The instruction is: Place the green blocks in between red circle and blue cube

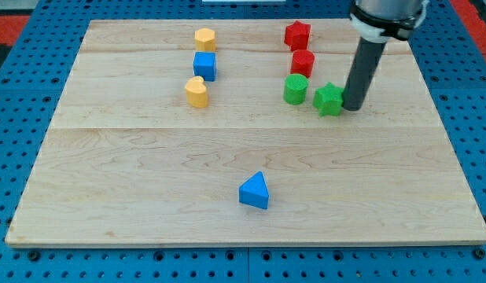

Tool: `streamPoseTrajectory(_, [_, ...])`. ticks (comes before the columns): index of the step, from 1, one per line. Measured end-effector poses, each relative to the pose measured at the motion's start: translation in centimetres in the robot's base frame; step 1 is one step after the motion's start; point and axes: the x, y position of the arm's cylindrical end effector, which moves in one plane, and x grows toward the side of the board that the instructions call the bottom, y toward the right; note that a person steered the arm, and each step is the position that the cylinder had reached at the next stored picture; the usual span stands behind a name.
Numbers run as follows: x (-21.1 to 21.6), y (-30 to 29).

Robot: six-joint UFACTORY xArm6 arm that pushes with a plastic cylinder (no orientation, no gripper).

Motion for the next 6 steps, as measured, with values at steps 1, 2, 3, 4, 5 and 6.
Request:
streamPoseTrajectory(1, [0.0, -3.0])
streamPoseTrajectory(2, [0.0, -4.7])
streamPoseTrajectory(3, [-1.2, -5.0])
streamPoseTrajectory(4, [-3.3, -6.3])
streamPoseTrajectory(5, [-4.3, -7.9])
streamPoseTrajectory(6, [-5.0, -8.8])
